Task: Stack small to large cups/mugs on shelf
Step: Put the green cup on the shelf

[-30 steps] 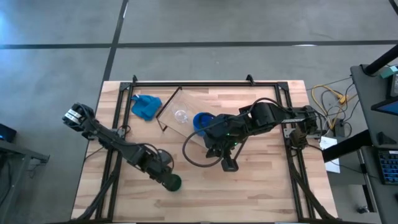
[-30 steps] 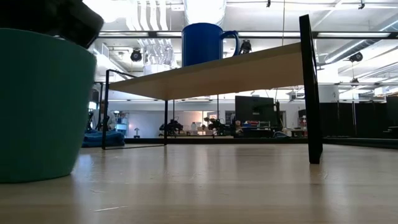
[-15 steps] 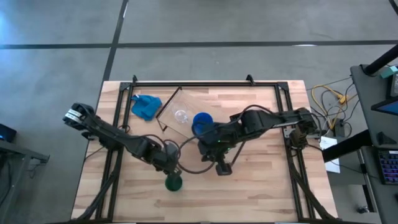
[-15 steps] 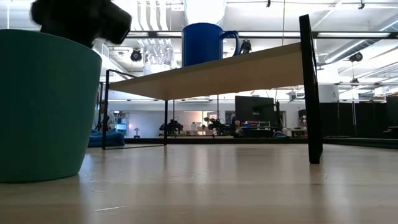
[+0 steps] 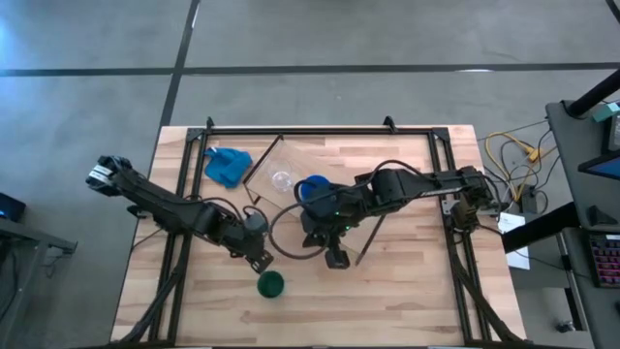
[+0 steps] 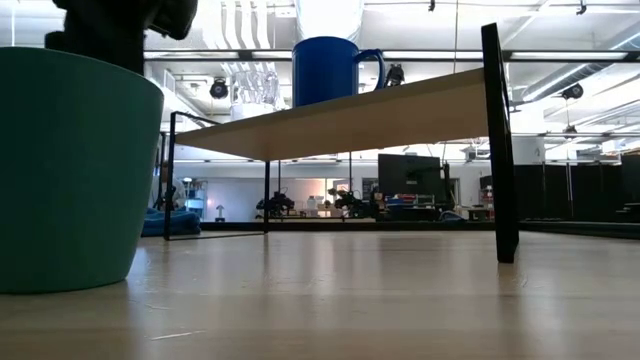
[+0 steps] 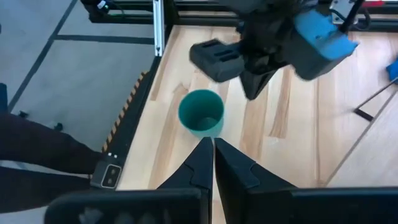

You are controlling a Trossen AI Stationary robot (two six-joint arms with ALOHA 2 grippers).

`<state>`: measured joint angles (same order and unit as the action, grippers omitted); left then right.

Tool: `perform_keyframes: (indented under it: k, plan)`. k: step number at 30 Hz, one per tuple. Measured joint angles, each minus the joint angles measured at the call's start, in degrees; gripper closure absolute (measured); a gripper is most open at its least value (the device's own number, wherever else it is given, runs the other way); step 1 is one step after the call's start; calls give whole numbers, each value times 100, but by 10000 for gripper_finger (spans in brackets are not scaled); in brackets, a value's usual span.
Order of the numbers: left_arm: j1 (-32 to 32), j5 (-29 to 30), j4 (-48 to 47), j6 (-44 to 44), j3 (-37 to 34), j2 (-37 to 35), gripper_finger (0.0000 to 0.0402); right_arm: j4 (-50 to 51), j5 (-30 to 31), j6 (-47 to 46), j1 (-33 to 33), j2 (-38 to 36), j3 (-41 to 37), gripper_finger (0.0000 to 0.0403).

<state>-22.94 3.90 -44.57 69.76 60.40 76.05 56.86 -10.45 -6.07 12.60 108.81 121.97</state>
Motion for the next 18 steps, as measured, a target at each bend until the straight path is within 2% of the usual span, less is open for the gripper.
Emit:
perform_keyframes:
  k: [12,18]
  plan:
    - [2,5,-101,22,-9,-412,401,-86,0,-419,-2,-20,35,394]
    - [7,6,-91,15,-27,-391,402,-735,43,-488,-28,-20,35,394]
